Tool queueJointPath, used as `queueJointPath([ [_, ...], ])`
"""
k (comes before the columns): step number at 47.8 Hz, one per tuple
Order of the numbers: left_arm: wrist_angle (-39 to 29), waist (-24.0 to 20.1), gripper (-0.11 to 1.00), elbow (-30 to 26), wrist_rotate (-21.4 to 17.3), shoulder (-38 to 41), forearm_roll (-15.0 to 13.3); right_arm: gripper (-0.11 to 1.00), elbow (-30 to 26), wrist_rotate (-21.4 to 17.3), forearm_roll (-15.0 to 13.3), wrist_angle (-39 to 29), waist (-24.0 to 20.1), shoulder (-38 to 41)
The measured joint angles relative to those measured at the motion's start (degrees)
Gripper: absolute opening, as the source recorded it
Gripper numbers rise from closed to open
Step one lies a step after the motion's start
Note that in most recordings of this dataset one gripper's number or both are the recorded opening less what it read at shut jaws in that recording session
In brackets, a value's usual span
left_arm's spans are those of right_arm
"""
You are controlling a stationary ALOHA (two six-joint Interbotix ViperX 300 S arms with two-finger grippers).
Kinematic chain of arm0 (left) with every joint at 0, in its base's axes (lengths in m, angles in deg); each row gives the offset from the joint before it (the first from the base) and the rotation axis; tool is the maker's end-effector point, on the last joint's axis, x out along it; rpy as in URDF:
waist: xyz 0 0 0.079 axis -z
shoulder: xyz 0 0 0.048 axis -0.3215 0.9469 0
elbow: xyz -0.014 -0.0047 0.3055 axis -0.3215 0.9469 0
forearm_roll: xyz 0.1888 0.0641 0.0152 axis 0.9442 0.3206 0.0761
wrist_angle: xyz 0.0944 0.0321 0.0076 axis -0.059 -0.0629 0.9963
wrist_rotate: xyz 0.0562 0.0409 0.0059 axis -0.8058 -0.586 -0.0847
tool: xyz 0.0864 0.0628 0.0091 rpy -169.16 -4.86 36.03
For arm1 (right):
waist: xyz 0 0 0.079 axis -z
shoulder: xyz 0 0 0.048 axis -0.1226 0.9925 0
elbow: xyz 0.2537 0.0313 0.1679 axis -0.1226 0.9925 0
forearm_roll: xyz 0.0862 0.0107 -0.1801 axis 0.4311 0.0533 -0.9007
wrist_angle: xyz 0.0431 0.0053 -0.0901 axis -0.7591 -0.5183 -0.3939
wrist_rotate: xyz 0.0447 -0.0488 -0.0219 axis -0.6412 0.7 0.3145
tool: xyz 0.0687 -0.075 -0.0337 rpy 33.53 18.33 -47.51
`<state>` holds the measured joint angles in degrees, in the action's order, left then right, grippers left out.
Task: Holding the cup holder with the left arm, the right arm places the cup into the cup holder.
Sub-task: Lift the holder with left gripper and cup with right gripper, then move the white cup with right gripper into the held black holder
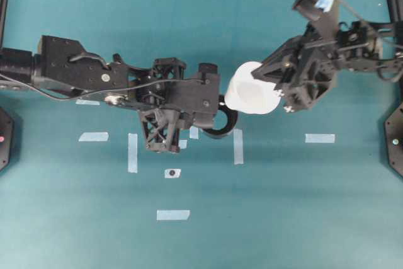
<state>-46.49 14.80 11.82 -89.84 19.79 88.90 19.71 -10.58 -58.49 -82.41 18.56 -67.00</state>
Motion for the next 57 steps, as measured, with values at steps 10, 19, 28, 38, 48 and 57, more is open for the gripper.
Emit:
queueJointPath([
  [10, -0.4, -0.1, 0.22, -0.3, -0.2, 0.3, -0.1, 0.03, -1.8, 0.0, 0.1, 0.3, -1.1, 3.7],
  [19, -0.9, -0.2, 0.22, -0.5, -0.2, 0.4, 0.0, 0.03, -3.6, 0.0, 0.0, 0.5, -1.2, 6.9],
  [28, -1.1, -0.4, 0.22, -0.7, -0.2, 0.4, 0.0, 0.03, -5.0, 0.0, 0.0, 0.4, -1.8, 10.0],
  [38, -1.1, -0.4, 0.22, -0.7, -0.2, 0.4, -0.1, 0.03, -5.9, 0.0, -0.2, -1.5, -2.5, 12.3],
  [48, -1.1, -0.4, 0.22, -0.7, -0.4, 0.5, 0.0, 0.03, -7.2, 0.0, -1.5, -4.0, -2.7, 14.6],
  [57, -1.2, -0.4, 0.22, -0.8, -0.3, 0.8, -0.1, 0.03, -8.6, 0.0, -3.3, -4.8, -2.8, 16.4],
])
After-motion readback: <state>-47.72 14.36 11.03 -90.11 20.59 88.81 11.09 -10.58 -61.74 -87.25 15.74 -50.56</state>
